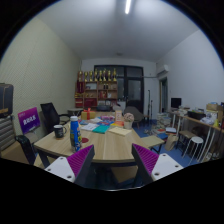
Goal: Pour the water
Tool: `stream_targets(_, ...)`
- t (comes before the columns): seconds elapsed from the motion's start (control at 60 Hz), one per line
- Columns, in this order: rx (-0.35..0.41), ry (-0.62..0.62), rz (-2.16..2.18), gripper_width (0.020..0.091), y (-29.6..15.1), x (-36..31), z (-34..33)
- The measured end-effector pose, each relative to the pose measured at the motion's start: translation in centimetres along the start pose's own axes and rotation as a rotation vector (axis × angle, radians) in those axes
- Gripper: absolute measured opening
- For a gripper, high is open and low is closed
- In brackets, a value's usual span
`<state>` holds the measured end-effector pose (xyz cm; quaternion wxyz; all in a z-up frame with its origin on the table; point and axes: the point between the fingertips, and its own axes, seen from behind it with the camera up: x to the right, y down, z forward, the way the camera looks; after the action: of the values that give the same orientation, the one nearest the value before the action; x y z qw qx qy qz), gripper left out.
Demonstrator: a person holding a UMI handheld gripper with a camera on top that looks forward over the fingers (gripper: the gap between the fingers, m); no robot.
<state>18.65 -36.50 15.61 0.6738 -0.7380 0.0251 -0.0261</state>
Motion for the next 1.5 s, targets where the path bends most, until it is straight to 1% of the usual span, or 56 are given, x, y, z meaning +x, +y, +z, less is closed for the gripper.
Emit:
stream_targets(0.017,0.001,0.009,-0.006,0.082,-0.2,-2.2,0.2)
stream_targets(0.033,0.004,0.005,-0.013,0.0816,-0.1,0.2,0.1)
stream_targets(0.1,0.015,0.024,-0.038,0.0805,-0.3,0.5,0.3)
stream_targets(0.117,0.018,0.029,-0.043,0.0805,-0.4,0.3,0.4)
stream_targets(0.133,0.019,0.037,-0.047,0.0806,-0.7,-1.6,0.6)
stream_targets(0.167,0.023,0.039,-0.047,0.0806,-0.8,-1.8,0.8)
stream_targets(0.233,0.044,0.014,-0.036,0.0817,-0.9,-3.2,1.6)
stream_targets(0.25,0.055,-0.006,-0.029,0.0821,-0.7,-2.0,1.8)
stream_targets(0.283,0.072,-0.034,-0.022,0.0823,-0.9,-4.6,2.6)
stream_targets(0.317,0.076,-0.061,-0.009,0.0821,-0.4,-5.6,3.7)
stream_targets(0.4,0.068,-0.096,0.017,0.082,0.9,-8.6,5.9)
stream_targets(0.467,0.067,-0.128,0.02,0.082,1.0,-12.4,8.7)
stream_targets(0.583,0.057,-0.155,0.02,0.0817,3.0,-17.2,13.9)
stream_targets(0.7,0.012,-0.122,-0.015,0.0808,4.4,-20.8,20.1)
stream_targets(0.767,0.016,-0.12,-0.023,0.0811,4.7,-22.8,22.5)
stream_targets(0.8,0.019,-0.107,-0.033,0.0799,4.7,-23.4,23.9)
stream_targets(0.883,0.029,-0.029,-0.064,0.0798,4.6,-23.2,26.6)
stream_targets(0.933,0.02,0.03,-0.066,0.0799,4.9,-22.5,28.2)
stream_targets(0.967,0.021,0.045,-0.061,0.0801,4.6,-22.6,28.9)
stream_targets(1.017,0.032,0.042,-0.055,0.0778,4.7,-23.1,30.0)
stream_targets(1.083,0.012,0.062,-0.039,0.0608,5.3,-22.8,31.1)
stream_targets(1.117,0.03,0.072,-0.016,0.0605,5.0,-22.6,31.2)
stream_targets(1.15,0.034,0.076,0.0,0.0589,5.1,-22.6,31.2)
stream_targets(1.25,0.041,0.054,0.048,0.0587,5.3,-22.8,31.3)
stream_targets(1.383,0.007,0.001,0.116,0.0584,6.2,-23.3,31.5)
stream_targets(1.4,0.007,-0.001,0.115,0.0564,6.2,-23.3,31.5)
stream_targets(1.417,0.01,-0.001,0.11,0.0567,6.1,-23.3,31.5)
stream_targets(1.433,0.01,-0.003,0.103,0.0543,6.0,-23.3,31.4)
stream_targets(1.5,-0.001,-0.021,0.084,0.0484,5.9,-23.5,31.6)
